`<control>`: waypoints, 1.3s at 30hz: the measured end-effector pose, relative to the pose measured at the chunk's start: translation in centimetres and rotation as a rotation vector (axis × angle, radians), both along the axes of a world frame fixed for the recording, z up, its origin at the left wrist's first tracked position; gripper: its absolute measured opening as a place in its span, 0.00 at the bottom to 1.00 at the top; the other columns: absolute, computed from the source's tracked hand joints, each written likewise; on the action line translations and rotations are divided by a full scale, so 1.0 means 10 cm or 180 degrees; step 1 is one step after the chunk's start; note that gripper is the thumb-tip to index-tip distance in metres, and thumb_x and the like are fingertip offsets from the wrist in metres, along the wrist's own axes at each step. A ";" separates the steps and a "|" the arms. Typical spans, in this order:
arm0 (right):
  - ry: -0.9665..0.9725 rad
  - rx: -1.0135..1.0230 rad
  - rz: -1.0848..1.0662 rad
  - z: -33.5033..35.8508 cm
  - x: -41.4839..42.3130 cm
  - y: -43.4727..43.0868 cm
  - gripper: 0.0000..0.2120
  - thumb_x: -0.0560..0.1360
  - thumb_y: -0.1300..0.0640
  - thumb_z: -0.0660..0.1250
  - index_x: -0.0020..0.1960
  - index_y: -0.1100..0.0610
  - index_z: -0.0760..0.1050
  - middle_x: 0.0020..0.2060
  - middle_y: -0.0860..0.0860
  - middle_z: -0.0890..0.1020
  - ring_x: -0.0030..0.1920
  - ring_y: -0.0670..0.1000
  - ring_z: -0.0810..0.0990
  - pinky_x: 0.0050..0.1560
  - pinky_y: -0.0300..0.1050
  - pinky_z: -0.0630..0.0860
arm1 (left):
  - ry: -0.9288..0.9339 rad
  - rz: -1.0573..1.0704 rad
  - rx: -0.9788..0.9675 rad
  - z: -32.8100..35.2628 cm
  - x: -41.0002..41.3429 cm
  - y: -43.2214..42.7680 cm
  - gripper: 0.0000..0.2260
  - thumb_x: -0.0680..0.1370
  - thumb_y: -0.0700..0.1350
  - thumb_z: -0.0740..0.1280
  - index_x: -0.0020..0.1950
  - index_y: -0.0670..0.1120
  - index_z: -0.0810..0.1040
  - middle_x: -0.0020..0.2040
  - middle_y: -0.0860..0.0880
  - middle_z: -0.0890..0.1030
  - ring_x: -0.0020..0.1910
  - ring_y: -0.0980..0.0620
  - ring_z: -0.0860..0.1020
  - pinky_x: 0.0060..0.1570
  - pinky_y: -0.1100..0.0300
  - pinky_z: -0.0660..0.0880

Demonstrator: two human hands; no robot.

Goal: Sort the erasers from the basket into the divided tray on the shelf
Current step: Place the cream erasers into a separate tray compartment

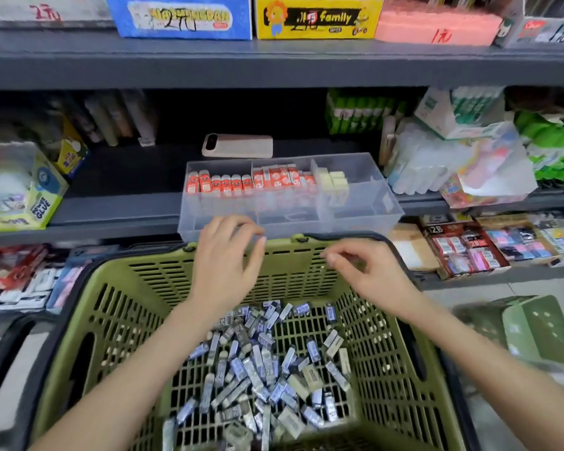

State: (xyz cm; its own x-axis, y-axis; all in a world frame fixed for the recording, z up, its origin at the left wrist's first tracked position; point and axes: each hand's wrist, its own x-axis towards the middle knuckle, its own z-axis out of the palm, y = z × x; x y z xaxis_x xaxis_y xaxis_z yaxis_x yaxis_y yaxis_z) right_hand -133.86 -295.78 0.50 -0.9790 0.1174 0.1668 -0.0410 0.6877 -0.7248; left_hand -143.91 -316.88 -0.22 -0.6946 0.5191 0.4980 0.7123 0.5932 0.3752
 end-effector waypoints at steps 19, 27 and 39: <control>-0.2691 0.0601 -0.1022 -1.66 0.60 -0.44 0.25 0.74 0.49 0.67 0.66 0.54 0.62 0.37 0.48 0.77 0.29 0.43 0.75 0.24 0.33 0.70 | -0.0868 -0.0334 -0.0463 -0.72 0.58 -0.60 0.10 0.77 0.43 0.67 0.57 0.44 0.79 0.53 0.48 0.80 0.55 0.47 0.76 0.54 0.53 0.71; -0.2463 0.0368 -0.1112 -1.73 0.49 -0.40 0.13 0.73 0.60 0.70 0.53 0.55 0.69 0.46 0.51 0.78 0.42 0.49 0.81 0.35 0.35 0.79 | -0.1877 -0.0255 -0.0519 -0.85 0.57 -0.55 0.11 0.79 0.48 0.63 0.60 0.48 0.77 0.57 0.52 0.78 0.57 0.52 0.74 0.59 0.57 0.69; -0.2129 -0.1755 0.0460 -0.73 0.19 -0.88 0.14 0.68 0.68 0.72 0.48 0.55 0.75 0.52 0.57 0.78 0.34 0.45 0.82 0.38 0.40 0.80 | -0.6654 0.0011 0.1753 -0.91 0.64 -0.49 0.24 0.75 0.62 0.61 0.62 0.47 0.73 0.60 0.37 0.77 0.55 0.37 0.80 0.50 0.45 0.79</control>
